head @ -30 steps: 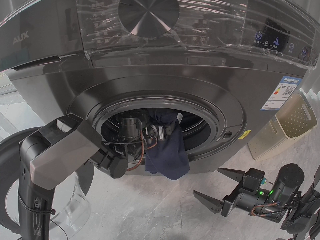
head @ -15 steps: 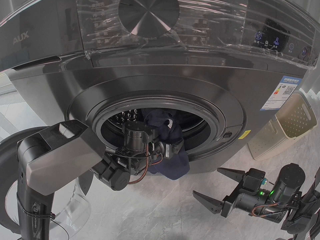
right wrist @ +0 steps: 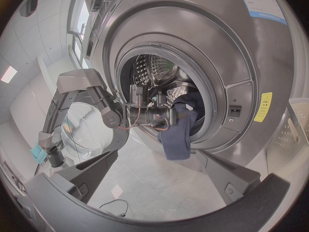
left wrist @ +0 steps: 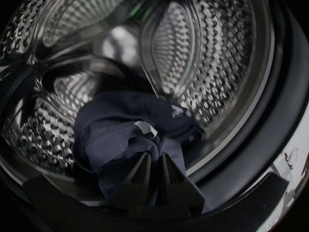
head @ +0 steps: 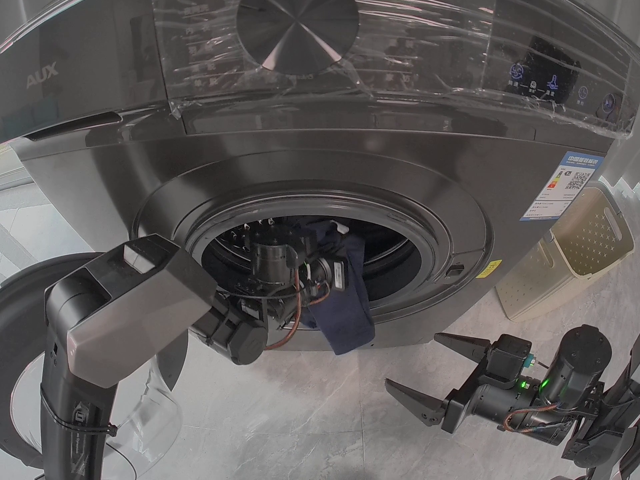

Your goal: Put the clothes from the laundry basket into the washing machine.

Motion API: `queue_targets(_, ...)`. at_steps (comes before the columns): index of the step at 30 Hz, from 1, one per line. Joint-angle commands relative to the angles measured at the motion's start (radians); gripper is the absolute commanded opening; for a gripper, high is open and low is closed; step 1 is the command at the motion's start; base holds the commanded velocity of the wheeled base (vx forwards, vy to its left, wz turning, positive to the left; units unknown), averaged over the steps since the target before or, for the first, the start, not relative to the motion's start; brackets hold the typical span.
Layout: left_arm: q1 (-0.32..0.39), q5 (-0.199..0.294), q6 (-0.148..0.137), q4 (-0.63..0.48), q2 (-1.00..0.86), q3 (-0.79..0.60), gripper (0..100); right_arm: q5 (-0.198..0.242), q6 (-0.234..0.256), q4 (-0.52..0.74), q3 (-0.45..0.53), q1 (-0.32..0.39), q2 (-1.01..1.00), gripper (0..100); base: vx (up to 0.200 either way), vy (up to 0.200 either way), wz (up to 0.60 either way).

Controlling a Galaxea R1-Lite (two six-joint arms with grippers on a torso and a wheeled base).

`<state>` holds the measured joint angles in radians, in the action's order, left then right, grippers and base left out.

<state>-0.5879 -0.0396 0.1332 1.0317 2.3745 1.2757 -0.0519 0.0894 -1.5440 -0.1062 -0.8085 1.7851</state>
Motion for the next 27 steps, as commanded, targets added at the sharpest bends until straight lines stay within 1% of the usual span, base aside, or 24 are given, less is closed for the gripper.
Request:
queue_targets(1, 0.049, -0.049, 0.020, 0.018, 0.000, 0.148, 0, 0.000, 0.000, -0.001, -0.006, 0.008, 0.000, 100, 0.000, 0.000, 0.00)
queue_targets(3, 0.065, -0.074, 0.031, 0.018, 0.012, 0.203, 0, -0.002, 0.001, -0.001, -0.007, 0.006, 0.002, 100, 0.000, 0.000, 0.00)
queue_targets(6, 0.076, -0.100, 0.032, 0.024, 0.055, 0.261, 0, 0.000, 0.001, -0.001, -0.007, 0.005, 0.004, 100, 0.000, 0.000, 0.00)
queue_targets(12, 0.079, -0.118, 0.031, 0.030, 0.115, 0.344, 0, 0.000, 0.001, -0.001, -0.007, 0.012, 0.007, 100, 0.000, 0.000, 0.00)
queue_targets(15, 0.071, -0.118, 0.031, 0.030, 0.108, 0.318, 0, 0.001, 0.001, -0.001, -0.006, 0.012, 0.008, 100, 0.000, 0.000, 0.00)
queue_targets(16, 0.068, -0.117, 0.031, 0.030, 0.101, 0.306, 100, 0.001, 0.001, -0.001, -0.006, 0.012, 0.008, 100, 0.000, 0.000, 0.00)
queue_targets(17, 0.068, -0.117, 0.031, 0.030, 0.101, 0.306, 100, 0.001, 0.001, -0.001, -0.006, 0.012, 0.008, 100, 0.000, 0.000, 0.00)
queue_targets(20, 0.053, -0.111, 0.032, 0.014, 0.032, 0.209, 100, 0.001, 0.003, -0.001, -0.006, 0.014, 0.008, 100, 0.000, 0.000, 0.00)
queue_targets(23, 0.039, -0.092, 0.031, -0.044, -0.035, 0.099, 100, 0.001, 0.003, -0.001, -0.006, 0.012, 0.008, 100, 0.000, 0.000, 0.00)
queue_targets(24, 0.039, -0.092, 0.031, -0.044, -0.035, 0.099, 100, 0.001, 0.003, -0.001, -0.006, 0.012, 0.008, 100, 0.000, 0.000, 0.00)
queue_targets(26, 0.037, -0.059, 0.031, -0.098, -0.072, 0.022, 100, 0.001, 0.003, -0.001, -0.006, 0.012, 0.010, 100, 0.000, 0.000, 0.00)
queue_targets(27, 0.037, -0.051, 0.029, -0.104, -0.073, 0.007, 100, 0.001, 0.003, -0.001, -0.006, 0.009, 0.010, 100, 0.000, 0.000, 0.00)
